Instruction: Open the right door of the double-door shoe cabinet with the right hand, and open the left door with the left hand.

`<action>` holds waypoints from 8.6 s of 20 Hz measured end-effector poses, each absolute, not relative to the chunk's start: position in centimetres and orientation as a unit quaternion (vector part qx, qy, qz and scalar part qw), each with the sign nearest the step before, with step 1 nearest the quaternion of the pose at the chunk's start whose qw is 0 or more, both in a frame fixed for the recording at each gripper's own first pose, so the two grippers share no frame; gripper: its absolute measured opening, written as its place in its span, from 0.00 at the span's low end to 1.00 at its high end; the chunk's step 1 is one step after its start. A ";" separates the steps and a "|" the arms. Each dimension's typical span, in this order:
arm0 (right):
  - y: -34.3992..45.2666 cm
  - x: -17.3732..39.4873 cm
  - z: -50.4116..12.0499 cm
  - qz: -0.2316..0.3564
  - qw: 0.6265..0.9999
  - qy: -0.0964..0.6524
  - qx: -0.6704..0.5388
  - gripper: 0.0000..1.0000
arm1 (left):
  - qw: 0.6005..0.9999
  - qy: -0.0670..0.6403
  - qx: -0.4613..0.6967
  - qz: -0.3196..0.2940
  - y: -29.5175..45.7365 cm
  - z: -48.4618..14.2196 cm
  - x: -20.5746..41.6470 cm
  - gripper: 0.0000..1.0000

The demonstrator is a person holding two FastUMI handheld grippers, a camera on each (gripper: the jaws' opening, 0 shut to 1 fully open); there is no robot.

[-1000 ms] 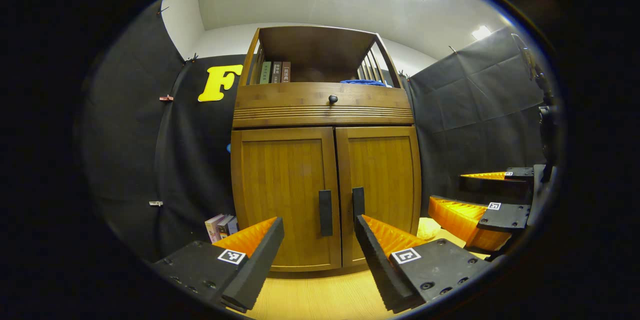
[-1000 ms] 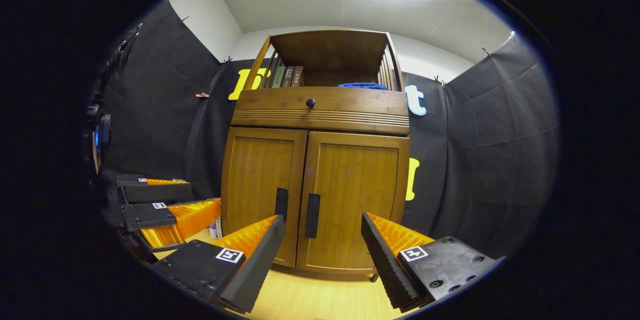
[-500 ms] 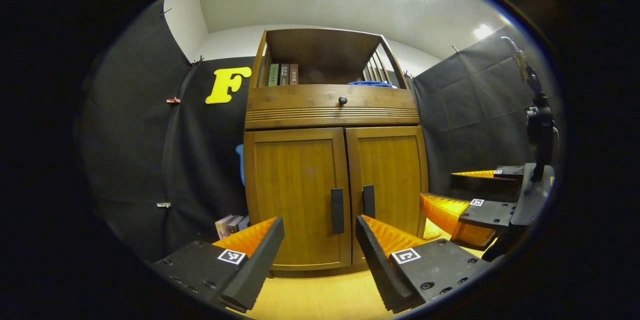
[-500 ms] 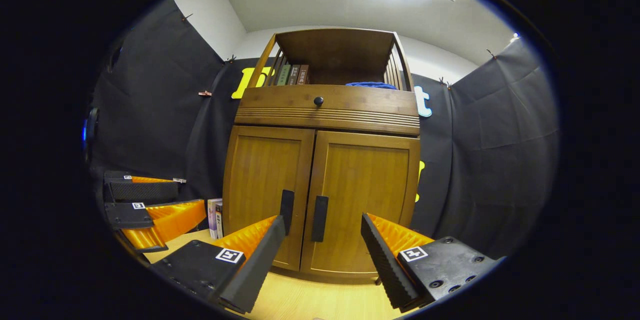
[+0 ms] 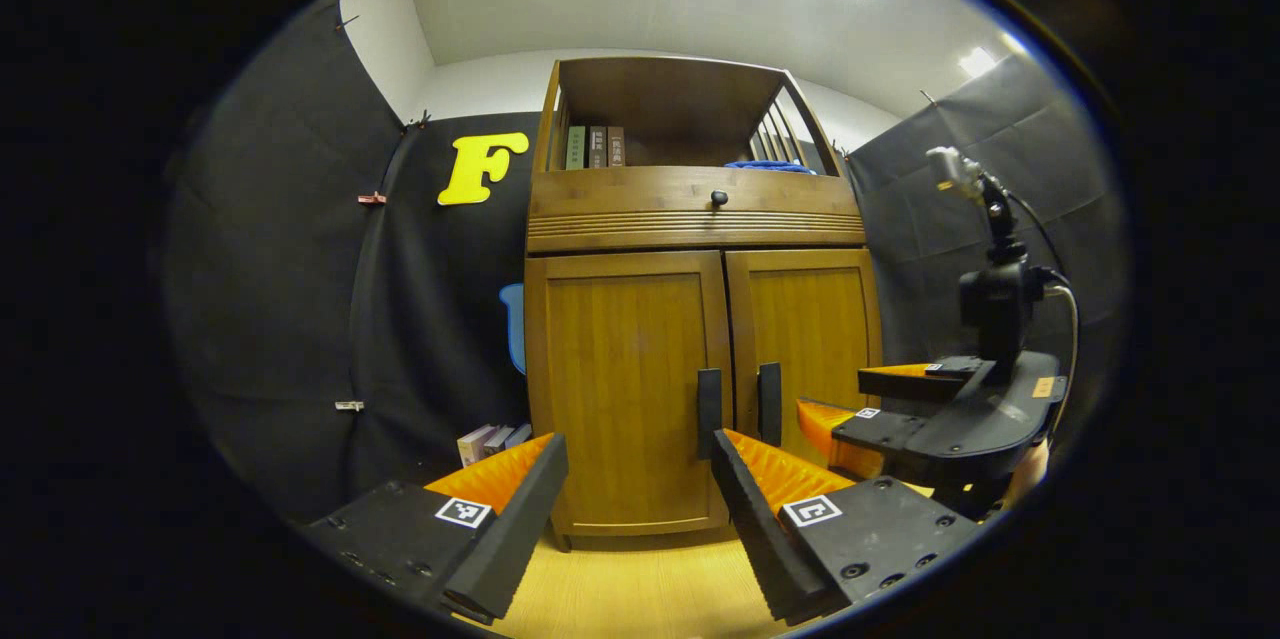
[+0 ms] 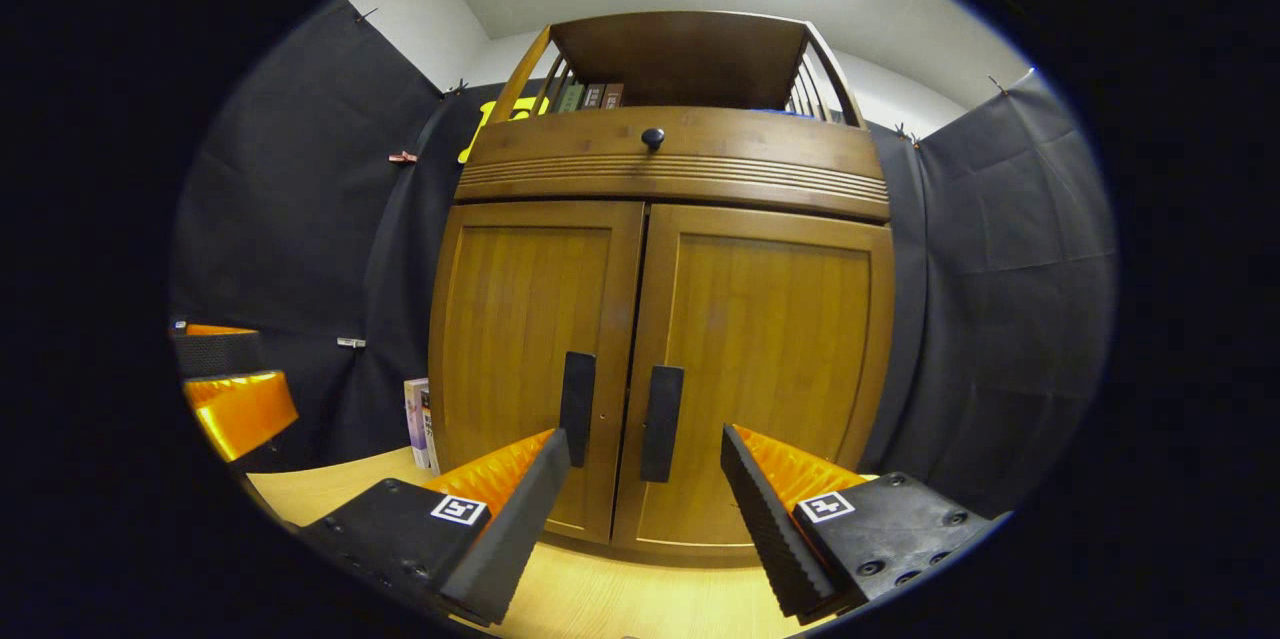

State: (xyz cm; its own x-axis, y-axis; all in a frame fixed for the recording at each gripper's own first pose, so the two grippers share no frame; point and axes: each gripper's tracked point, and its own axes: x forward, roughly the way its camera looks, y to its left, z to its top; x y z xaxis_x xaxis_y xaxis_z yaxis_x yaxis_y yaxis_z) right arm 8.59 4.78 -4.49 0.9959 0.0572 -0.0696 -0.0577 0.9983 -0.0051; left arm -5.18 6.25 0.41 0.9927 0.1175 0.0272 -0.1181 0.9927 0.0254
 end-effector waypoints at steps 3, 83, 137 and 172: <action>4.6 10.7 -5.0 0.018 0.999 0.031 -0.007 0.96 | 0.998 -0.014 0.013 0.066 7.1 0.5 -5.7 0.90; -17.8 -2.2 -7.2 -0.114 0.992 0.049 -0.008 0.20 | 0.999 -0.005 -0.035 -0.032 -3.5 -1.7 -1.3 0.90; -13.4 -1.4 -5.2 -0.023 0.999 0.017 -0.016 0.95 | 0.998 0.009 -0.053 0.026 0.5 -9.7 22.4 0.39; 2.9 -0.6 -4.9 0.136 0.991 0.014 0.011 0.98 | 0.998 0.043 -0.047 0.019 8.1 -7.5 3.0 0.29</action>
State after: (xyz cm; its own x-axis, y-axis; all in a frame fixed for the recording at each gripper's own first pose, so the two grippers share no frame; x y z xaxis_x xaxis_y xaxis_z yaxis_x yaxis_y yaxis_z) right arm -0.62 2.90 -4.90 0.9627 0.2696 -0.0241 -0.2690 0.9628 0.0245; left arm 3.01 8.09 -7.45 0.9956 0.0345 -0.0867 -0.0425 0.9948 -0.0922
